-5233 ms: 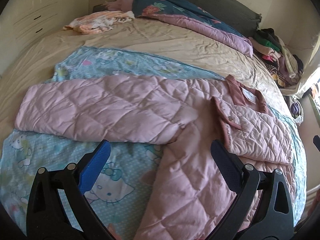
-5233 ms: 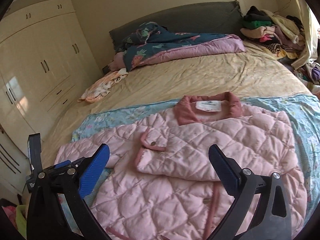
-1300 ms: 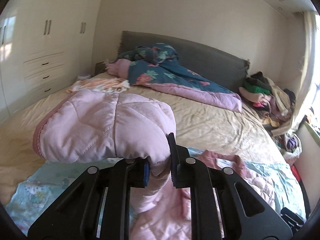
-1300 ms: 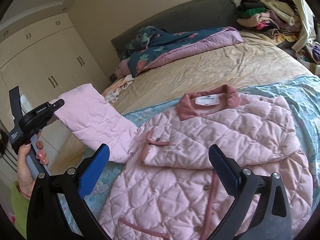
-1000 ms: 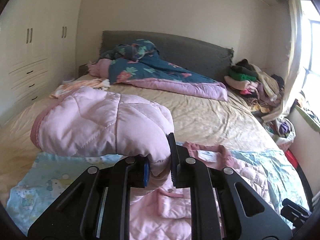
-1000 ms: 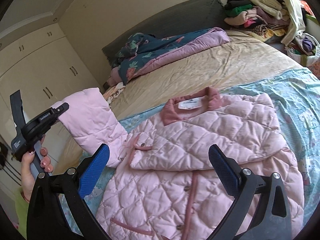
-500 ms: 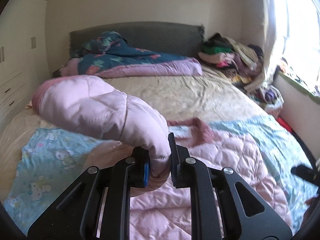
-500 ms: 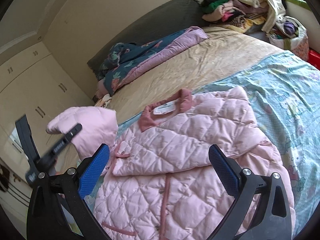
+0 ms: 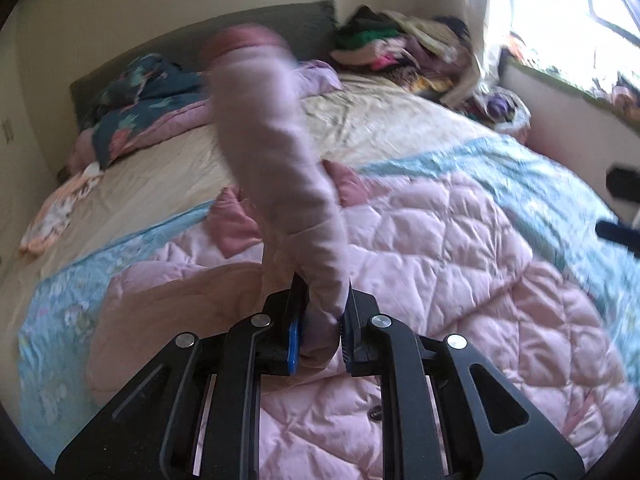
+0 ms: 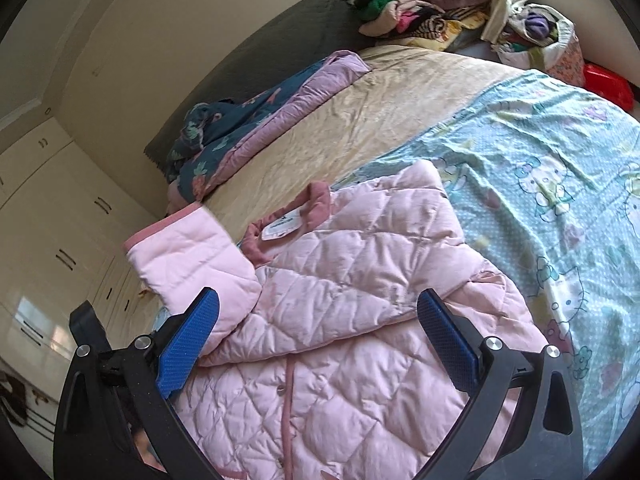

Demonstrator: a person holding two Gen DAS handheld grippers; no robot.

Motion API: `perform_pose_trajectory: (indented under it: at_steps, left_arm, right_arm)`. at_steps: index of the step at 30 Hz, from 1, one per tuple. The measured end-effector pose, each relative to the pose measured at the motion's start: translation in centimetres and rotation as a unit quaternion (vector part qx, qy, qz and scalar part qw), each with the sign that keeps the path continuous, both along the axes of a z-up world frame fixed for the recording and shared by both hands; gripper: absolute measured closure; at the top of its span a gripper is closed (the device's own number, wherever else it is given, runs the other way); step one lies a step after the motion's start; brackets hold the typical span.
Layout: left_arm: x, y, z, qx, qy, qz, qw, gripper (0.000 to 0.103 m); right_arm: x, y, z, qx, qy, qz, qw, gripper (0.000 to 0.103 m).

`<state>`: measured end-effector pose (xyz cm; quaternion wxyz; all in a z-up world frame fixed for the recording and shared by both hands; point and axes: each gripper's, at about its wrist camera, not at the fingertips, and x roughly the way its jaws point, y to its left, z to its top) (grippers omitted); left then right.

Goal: Fold large clothes
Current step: 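Carry the sleeve across the jacket toward the collar with the left tool, then lower the sleeve onto the jacket and open the left tool, then grasp the ribbed sleeve cuff with the right tool and tuck it over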

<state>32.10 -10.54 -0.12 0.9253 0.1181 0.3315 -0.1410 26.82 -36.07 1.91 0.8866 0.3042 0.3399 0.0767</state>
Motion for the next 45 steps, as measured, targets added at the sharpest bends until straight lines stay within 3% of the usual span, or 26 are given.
perform_pose_trajectory:
  at_steps: [14, 16, 17, 18, 19, 23, 26, 30, 35, 39, 45]
  left_arm:
    - [0.4, -3.4, -4.5, 0.049, 0.045, -0.035, 0.9972, 0.088]
    - [0.2, -3.5, -4.8, 0.056, 0.053, -0.040, 0.9962, 0.078]
    - [0.2, -3.5, -4.9, 0.060, 0.057, -0.043, 0.9957, 0.063]
    - [0.1, -3.5, -4.9, 0.063, 0.061, -0.044, 0.9952, 0.041]
    - [0.0, -3.3, -4.9, 0.060, 0.067, -0.050, 0.9947, 0.033]
    - [-0.7, -2.4, -4.5, 0.047, 0.086, -0.060, 0.9934, 0.030]
    - [-1.0, -0.6, -3.7, 0.025, 0.098, -0.064, 0.9929, 0.019]
    - [-0.7, 2.4, -2.4, -0.007, 0.102, -0.041, 0.9939, 0.017]
    - [1.2, 8.0, -1.1, -0.029, 0.099, 0.034, 0.9941, 0.011]
    - [2.3, 13.1, -0.6, -0.063, 0.101, 0.102, 0.9877, 0.009]
    - [2.3, 18.5, -0.6, -0.100, 0.104, 0.162, 0.9761, 0.009]
  right_arm:
    - [0.5, -0.8, -1.4, 0.003, 0.018, -0.008, 1.000, 0.004]
    - [0.7, -0.7, -1.5, 0.002, 0.023, -0.004, 1.000, 0.004]
    - [0.9, -0.6, -1.6, 0.003, 0.025, -0.001, 1.000, 0.004]
    - [1.1, -0.4, -1.7, 0.003, 0.028, 0.003, 1.000, 0.004]
    - [1.2, -0.3, -1.8, 0.003, 0.031, 0.005, 1.000, 0.004]
    - [1.9, 0.5, -2.2, 0.005, 0.041, 0.014, 0.999, 0.004]
    - [2.6, 1.4, -2.9, 0.012, 0.054, 0.028, 0.998, 0.004]
    - [3.7, 3.1, -4.3, 0.016, 0.075, 0.036, 0.996, 0.004]
    - [5.0, 5.4, -5.8, 0.002, 0.097, 0.037, 0.995, 0.004]
    - [5.8, 7.0, -7.1, -0.015, 0.113, 0.033, 0.993, 0.004]
    - [6.3, 8.0, -8.9, -0.016, 0.128, 0.010, 0.992, 0.007]
